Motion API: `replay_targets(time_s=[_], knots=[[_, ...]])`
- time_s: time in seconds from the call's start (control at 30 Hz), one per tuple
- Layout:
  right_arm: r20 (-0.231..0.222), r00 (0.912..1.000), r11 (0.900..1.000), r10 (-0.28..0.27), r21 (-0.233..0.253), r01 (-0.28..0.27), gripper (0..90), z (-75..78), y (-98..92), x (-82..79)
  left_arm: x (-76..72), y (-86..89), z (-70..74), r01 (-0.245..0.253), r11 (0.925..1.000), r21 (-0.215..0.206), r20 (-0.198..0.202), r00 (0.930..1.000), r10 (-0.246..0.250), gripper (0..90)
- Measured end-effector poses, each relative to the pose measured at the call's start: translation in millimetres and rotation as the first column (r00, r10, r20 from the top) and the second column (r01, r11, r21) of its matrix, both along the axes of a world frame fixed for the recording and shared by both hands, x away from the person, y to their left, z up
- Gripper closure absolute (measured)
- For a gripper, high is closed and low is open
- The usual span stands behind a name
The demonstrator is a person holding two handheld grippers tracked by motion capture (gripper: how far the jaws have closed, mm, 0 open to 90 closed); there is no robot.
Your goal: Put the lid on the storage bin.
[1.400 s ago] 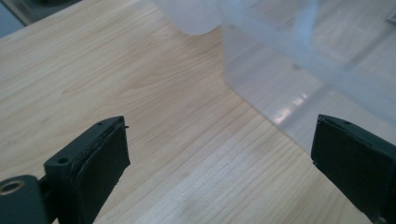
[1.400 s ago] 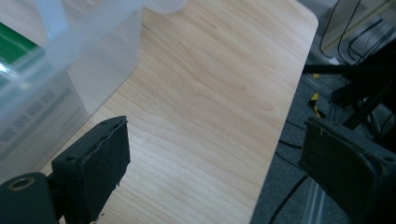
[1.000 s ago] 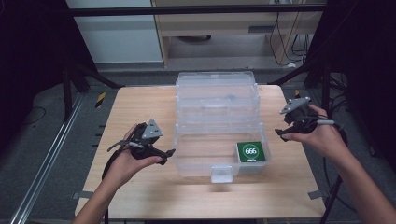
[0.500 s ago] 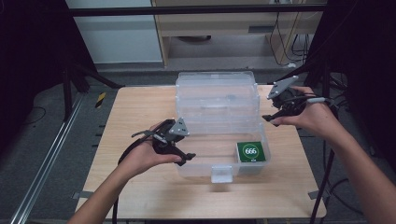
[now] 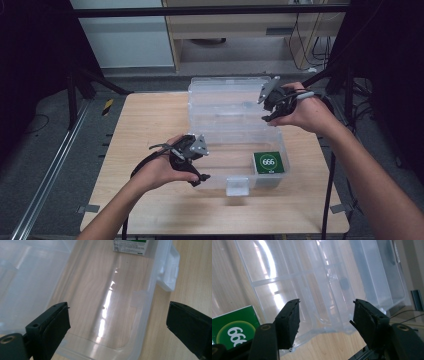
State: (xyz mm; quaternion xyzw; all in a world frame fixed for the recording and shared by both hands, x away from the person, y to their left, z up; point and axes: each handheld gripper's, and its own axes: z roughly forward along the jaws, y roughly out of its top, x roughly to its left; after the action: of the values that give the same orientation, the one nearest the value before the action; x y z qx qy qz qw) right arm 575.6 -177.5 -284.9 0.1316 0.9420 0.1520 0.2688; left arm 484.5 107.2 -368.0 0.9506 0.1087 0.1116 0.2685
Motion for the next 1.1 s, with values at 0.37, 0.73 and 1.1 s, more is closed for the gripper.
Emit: replay_targets(time_s=[0.37, 0.73, 1.1], knots=[[-0.063, 0.9947, 0.992, 0.081, -0.095, -0.086, 54.7, -8.1, 19.0, 20.0, -2.4, -1.2, -6.2, 0.039, 0.9982, 0.046, -0.027, 0.9989, -0.038, 8.1], [-0.087, 0.9911, 0.982, 0.100, -0.152, -0.113, 65.8, -16.6, 30.8, 27.5, -5.1, -4.5, -10.3, 0.071, 0.9948, 0.073, -0.029, 0.9972, -0.069, 12.9], [-0.063, 0.9915, 0.972, 0.114, -0.199, -0.124, 79.7, -15.0, 33.3, 29.8, -7.9, -9.5, -17.4, 0.092, 0.9903, 0.104, -0.021, 0.9957, -0.090, 21.8]])
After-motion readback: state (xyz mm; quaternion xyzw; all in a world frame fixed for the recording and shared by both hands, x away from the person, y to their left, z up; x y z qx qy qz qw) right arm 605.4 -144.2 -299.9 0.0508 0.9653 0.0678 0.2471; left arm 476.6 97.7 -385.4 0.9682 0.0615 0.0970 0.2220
